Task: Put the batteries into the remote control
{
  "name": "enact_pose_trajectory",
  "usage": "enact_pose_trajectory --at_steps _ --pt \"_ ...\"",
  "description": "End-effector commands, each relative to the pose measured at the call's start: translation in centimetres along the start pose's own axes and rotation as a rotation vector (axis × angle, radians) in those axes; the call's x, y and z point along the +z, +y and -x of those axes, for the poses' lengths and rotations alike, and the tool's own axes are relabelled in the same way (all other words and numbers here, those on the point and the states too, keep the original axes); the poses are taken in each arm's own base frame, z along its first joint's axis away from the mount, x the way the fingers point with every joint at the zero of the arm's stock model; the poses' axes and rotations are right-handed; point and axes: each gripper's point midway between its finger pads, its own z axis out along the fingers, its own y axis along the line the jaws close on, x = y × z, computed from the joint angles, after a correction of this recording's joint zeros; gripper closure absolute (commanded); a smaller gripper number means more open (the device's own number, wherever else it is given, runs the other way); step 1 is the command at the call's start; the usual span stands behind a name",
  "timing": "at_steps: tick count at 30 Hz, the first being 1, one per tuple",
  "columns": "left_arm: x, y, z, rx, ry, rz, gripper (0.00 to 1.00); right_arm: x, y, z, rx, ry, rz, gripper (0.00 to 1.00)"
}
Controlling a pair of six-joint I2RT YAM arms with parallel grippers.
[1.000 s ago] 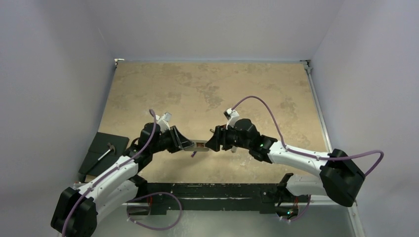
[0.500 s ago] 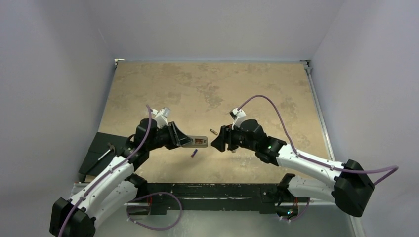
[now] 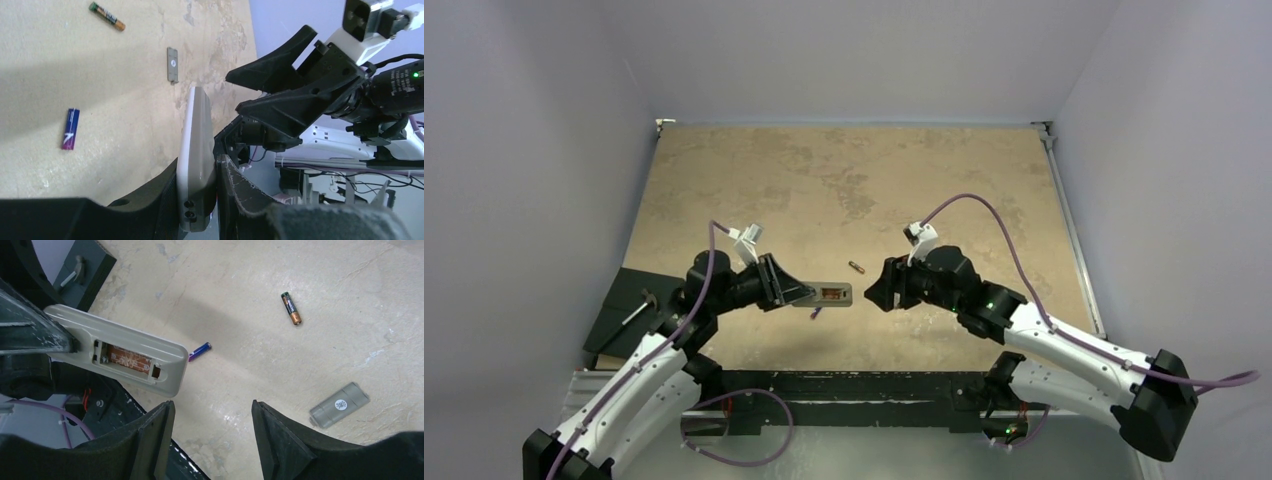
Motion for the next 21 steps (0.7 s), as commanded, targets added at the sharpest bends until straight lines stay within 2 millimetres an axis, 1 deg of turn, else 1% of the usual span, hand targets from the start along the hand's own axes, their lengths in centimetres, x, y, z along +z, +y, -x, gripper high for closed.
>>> enact_pose_trajectory --at_steps 1,7,13,17,21 --pt "0.2 0.1 -1.4 -0.083 0.037 -0.052 1.0 -0.9 -0.2 0.3 0.018 -0.014 -0.015 0.34" --pt "1.0 1.4 -3.3 -0.161 0.092 -0.091 1.0 -1.4 -0.4 -0.5 0.042 -0.01 -0.007 0.34" --pt "1.9 4.2 -5.1 -0.197 0.138 -0.048 1.0 -1.7 -0.8 -1.1 0.051 -0.003 -0.01 0.34" --pt "2.5 6.0 -5.9 -0.216 0.152 -0.01 1.0 -1.7 -1.0 -1.4 0.055 0.0 -0.012 0.33" --pt "3.0 7.3 -6.5 -0.225 0.165 0.014 1.0 -1.5 -1.2 -1.8 0.056 0.004 -0.014 0.33"
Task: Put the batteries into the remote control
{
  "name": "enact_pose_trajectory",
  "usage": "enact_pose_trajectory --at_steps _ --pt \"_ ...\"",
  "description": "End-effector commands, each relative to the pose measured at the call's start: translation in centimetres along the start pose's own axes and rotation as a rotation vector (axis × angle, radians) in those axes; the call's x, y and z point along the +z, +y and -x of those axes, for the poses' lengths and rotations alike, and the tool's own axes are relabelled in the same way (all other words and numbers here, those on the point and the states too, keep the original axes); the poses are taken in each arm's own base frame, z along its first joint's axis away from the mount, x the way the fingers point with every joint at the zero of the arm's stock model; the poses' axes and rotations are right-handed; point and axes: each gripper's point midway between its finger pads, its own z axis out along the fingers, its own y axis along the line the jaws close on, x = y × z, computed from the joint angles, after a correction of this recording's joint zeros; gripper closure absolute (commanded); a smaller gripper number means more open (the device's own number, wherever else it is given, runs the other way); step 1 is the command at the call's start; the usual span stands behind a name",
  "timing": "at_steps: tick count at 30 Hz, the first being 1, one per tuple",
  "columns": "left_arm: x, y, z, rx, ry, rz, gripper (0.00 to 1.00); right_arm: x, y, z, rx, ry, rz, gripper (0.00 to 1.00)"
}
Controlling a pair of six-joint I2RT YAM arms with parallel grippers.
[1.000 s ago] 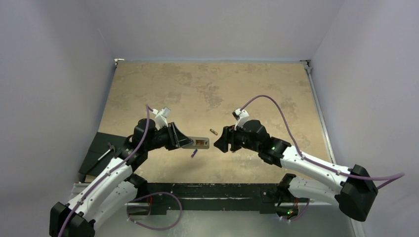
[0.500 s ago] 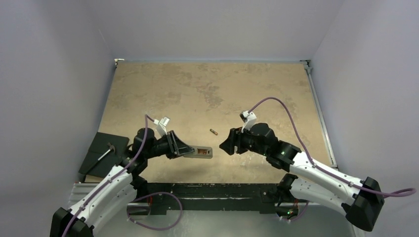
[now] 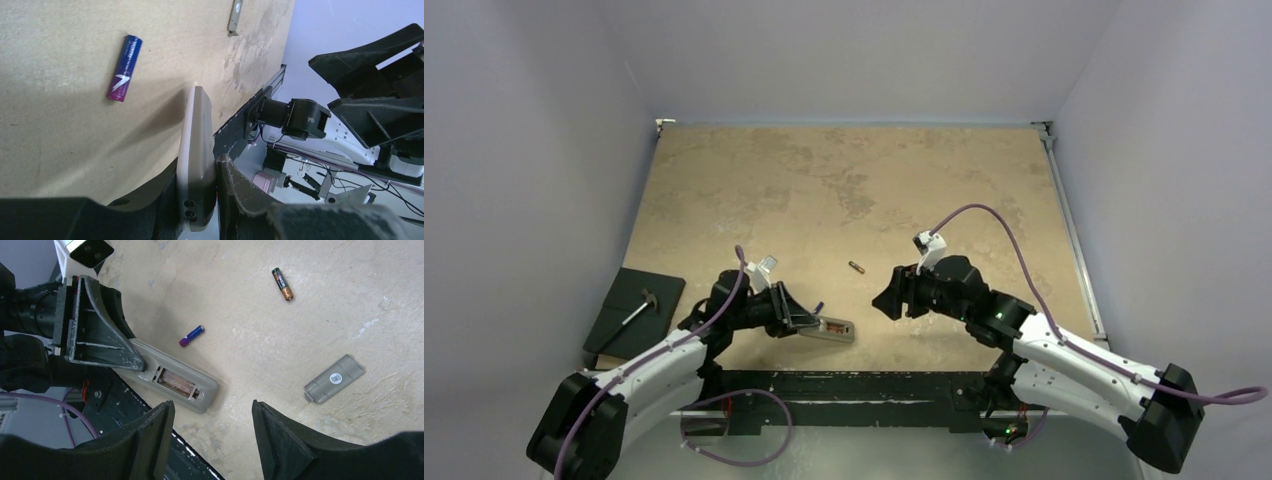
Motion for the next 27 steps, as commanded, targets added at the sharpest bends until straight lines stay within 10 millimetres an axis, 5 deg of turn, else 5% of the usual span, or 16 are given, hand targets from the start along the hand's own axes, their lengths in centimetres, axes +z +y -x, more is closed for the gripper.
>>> enact_pose_trajectory --at_steps 1,10,27 --pt "0.6 -0.4 0.2 0.043 -0.004 -0.051 1.0 0.1 -0.2 -0.2 0.012 -0.005 0.0 0.33" --pt "1.6 2.4 0.0 0.048 0.022 0.035 0.94 0.9 -0.6 -0.5 0.003 0.006 -0.01 0.32" --pt "1.2 5.8 0.2 0.074 0.02 0.217 0.45 2.1 -1.2 -0.1 -0.021 0.001 -0.049 0.29"
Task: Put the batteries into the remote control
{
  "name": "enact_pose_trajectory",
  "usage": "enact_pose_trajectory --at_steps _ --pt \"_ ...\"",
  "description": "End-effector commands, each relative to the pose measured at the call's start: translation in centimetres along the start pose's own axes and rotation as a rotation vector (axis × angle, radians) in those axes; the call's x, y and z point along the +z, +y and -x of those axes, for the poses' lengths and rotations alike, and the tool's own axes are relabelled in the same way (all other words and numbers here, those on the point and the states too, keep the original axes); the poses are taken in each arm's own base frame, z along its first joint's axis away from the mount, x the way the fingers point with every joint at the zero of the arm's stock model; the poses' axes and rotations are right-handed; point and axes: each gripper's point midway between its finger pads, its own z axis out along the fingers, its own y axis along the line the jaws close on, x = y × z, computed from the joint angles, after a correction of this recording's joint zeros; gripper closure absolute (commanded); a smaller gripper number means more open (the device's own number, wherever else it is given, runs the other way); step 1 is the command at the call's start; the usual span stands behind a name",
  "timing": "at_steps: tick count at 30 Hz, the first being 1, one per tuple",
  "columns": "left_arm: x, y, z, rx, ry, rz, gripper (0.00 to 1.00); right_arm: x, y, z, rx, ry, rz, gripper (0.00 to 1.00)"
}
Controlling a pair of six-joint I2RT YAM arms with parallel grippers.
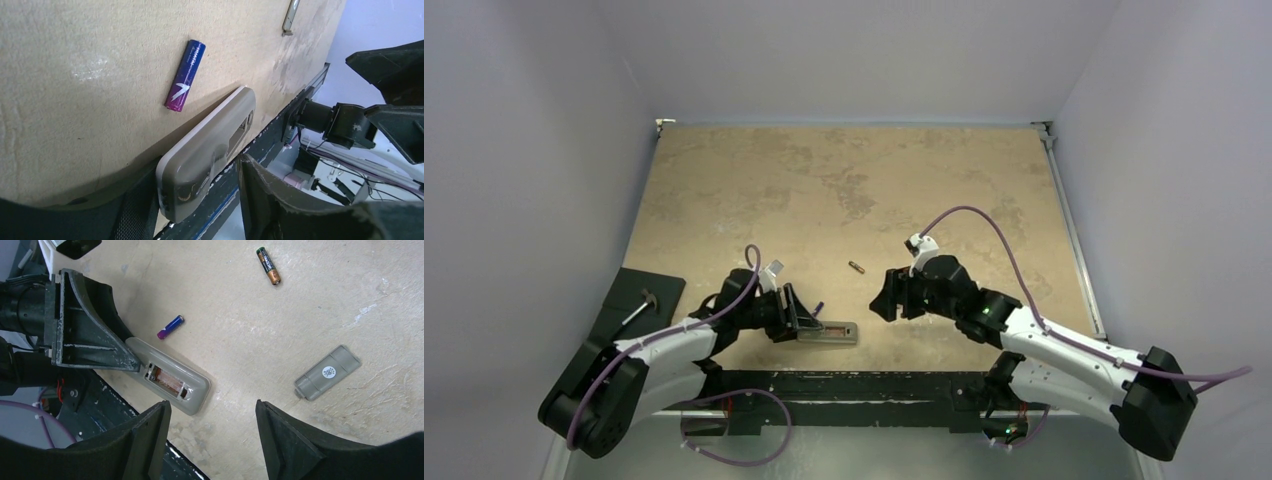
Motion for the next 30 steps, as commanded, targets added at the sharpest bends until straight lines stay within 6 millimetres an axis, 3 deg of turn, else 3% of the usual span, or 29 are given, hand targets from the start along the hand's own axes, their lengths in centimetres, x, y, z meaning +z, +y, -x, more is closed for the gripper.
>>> enact_pose_trajectory --at_steps 1,3,13,22,30 --pt "-0.1 0.9 0.5 0.04 -0.027 0.062 0.43 0.3 0.5 1.8 -0.018 -0.063 0.008 0.29" --pt "-0.2 0.9 0.7 0.042 -0.036 0.073 0.38 0.4 0.4 1.8 -0.022 -0.06 0.006 0.28" --pt "-1.2 2.1 1.6 0.021 -0.079 0.203 0.34 0.6 0.9 2.7 -0.079 -0.048 -0.001 0.28" --pt "-3.5 0.6 3.9 0.035 -0.186 0.281 0.31 1.6 1.1 3.8 -0.155 -0.016 -0.03 0.29" --pt "-4.6 -1.6 5.3 0.088 -0.22 0.276 0.31 3.3 0.9 6.0 -0.242 0.001 -0.114 0.32"
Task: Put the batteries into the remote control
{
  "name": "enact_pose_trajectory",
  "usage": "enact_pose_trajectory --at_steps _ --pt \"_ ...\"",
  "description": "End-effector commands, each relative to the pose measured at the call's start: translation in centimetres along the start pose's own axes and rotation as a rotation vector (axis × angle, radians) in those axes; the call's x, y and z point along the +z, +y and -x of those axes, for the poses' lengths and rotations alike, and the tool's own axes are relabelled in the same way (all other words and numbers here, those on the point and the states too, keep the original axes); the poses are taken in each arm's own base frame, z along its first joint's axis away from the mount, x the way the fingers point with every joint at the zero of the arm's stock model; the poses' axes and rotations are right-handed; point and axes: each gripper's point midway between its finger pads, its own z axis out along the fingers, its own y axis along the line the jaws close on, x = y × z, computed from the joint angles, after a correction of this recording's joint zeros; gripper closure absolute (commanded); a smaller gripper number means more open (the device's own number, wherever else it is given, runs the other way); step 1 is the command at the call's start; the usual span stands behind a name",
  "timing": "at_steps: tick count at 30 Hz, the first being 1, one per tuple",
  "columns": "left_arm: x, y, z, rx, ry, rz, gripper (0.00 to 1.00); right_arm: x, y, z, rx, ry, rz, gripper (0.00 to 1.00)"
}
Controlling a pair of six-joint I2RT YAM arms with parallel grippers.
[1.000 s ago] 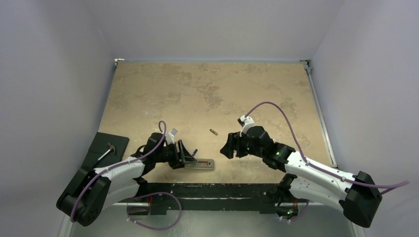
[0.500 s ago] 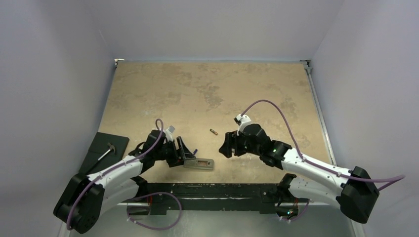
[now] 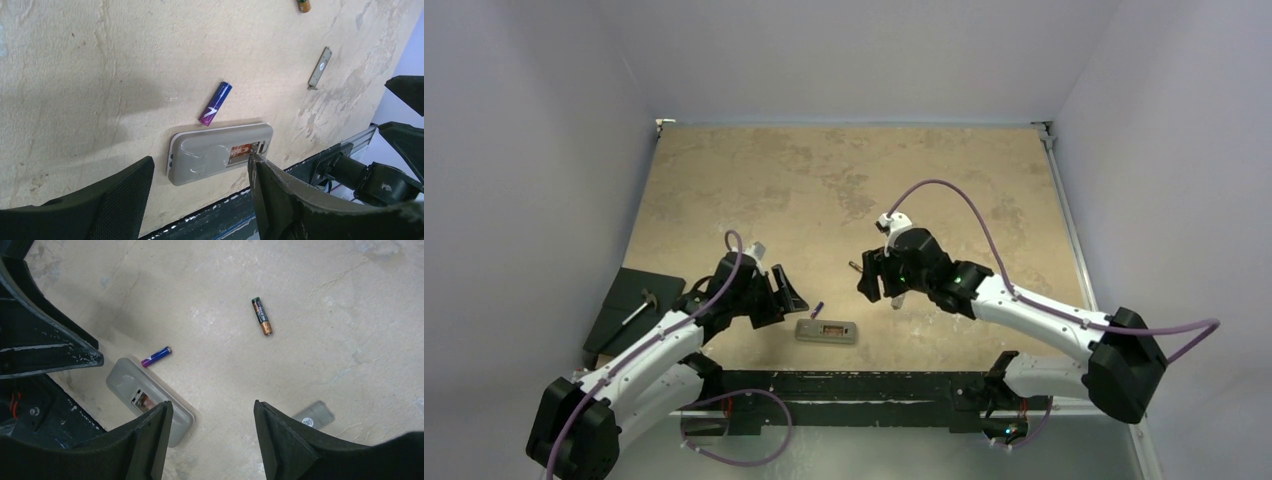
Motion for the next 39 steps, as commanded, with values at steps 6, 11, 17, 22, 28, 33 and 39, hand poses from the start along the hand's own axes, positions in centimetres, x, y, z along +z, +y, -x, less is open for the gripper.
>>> enact_pose_trajectory --at_steps 6,11,17,22,28,33,39 --pt "-1.3 -1.9 1.9 0.083 -0.032 -0.001 0.32 2.5 -0.8 3.4 -0.131 -0.005 -0.102 0.34" --pt "-1.8 -2.2 2.5 0.117 -0.038 0.022 0.32 5.3 -1.8 2.7 -0.199 0.08 -0.154 0.37" --pt "-2.4 -3.0 3.2 0.174 -0.038 0.019 0.32 8.0 -2.7 2.2 -0.266 0.154 -0.191 0.39" --pt "-2.8 -3.2 3.4 0.196 -0.025 0.041 0.33 9.5 -3.7 2.1 -0.29 0.206 -0.215 0.43" --pt "-2.7 -2.7 3.1 0.2 -0.007 0.062 0.33 10.8 -4.5 2.1 -0.307 0.246 -0.225 0.45" --pt "-2.5 -2.8 3.1 0.203 0.002 0.057 0.33 11.6 -4.9 1.8 -0.309 0.276 -0.224 0.47" --pt "-2.1 -2.2 2.6 0.18 0.026 0.076 0.32 12.0 -5.3 1.1 -0.307 0.305 -0.22 0.5"
